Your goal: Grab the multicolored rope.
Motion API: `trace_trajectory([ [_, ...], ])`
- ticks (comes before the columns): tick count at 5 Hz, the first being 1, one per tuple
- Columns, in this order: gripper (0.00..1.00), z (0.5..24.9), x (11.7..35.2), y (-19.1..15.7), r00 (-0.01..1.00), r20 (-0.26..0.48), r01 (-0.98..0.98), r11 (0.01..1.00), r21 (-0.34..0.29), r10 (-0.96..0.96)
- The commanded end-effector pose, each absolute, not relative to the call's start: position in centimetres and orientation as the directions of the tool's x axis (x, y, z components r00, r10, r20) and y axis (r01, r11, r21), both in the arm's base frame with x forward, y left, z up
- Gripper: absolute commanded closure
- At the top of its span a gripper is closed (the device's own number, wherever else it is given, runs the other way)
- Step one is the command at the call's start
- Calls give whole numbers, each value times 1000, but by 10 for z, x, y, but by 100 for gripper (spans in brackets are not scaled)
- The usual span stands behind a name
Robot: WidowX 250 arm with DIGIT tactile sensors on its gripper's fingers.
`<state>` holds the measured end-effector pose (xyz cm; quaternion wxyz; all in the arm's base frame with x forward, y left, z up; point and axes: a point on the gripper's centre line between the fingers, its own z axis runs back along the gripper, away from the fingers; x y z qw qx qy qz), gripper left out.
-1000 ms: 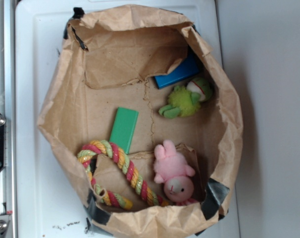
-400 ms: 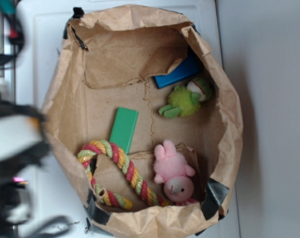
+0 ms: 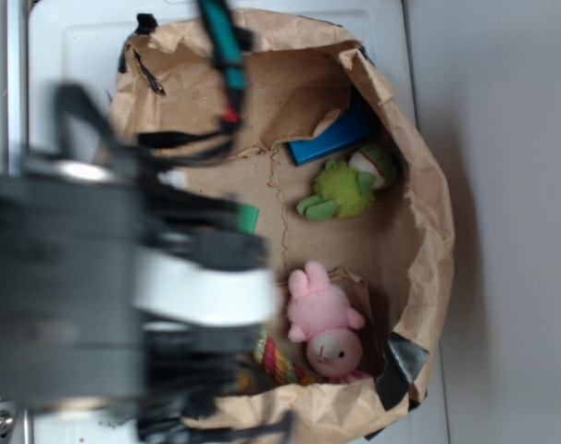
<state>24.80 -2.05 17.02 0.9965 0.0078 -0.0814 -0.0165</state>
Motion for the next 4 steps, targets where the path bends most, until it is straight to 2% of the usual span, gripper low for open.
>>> trace_trajectory([
  [1, 0, 169, 279, -7, 951, 236, 210, 977, -22, -200],
  [2, 0, 156, 286, -2, 957, 216, 195, 981, 21, -194],
  [3, 0, 147, 287, -2, 959, 203, 196, 980, 24, -197],
  [4, 0, 128, 287, -7, 952, 205, 223, 974, 37, -226],
])
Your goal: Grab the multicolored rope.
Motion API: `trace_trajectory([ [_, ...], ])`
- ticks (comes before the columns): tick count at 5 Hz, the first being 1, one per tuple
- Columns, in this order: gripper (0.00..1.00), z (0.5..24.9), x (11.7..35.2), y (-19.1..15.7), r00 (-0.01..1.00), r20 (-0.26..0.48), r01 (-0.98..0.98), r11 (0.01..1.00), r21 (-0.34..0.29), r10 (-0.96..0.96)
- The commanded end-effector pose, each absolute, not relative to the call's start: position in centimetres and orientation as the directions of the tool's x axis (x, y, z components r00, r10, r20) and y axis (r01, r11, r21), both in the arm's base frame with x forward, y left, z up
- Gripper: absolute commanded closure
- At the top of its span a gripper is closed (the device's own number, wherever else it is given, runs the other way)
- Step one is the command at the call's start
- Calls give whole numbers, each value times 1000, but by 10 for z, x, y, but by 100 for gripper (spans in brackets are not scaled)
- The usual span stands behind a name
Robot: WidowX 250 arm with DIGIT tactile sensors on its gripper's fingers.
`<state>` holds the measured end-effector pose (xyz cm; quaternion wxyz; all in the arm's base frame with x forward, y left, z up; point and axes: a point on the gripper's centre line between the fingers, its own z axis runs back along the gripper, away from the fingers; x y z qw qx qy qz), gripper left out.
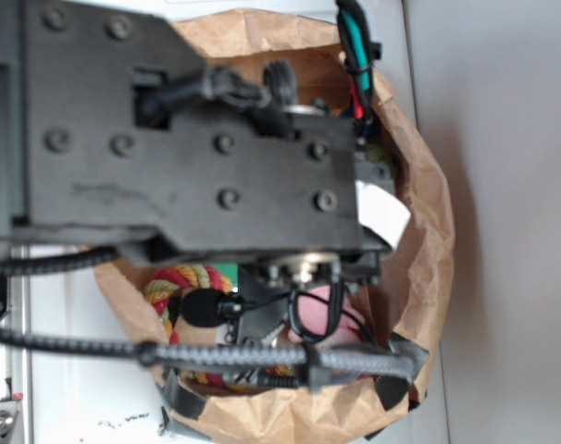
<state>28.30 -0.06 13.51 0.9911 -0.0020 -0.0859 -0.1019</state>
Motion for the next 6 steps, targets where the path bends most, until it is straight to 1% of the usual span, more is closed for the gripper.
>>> trace_trajectory([
  [1, 0, 116, 285, -10, 943, 202, 264, 964, 32, -264],
  [2, 0, 102, 290, -14, 933, 182, 310, 950, 32, -310],
  [4, 0, 80, 294, -33, 880, 167, 441, 896, 58, -444],
  [5, 0, 85, 293, -38, 846, 184, 495, 865, 78, -500],
  [6, 0, 105, 292, -30, 850, 234, 469, 880, 71, -472],
])
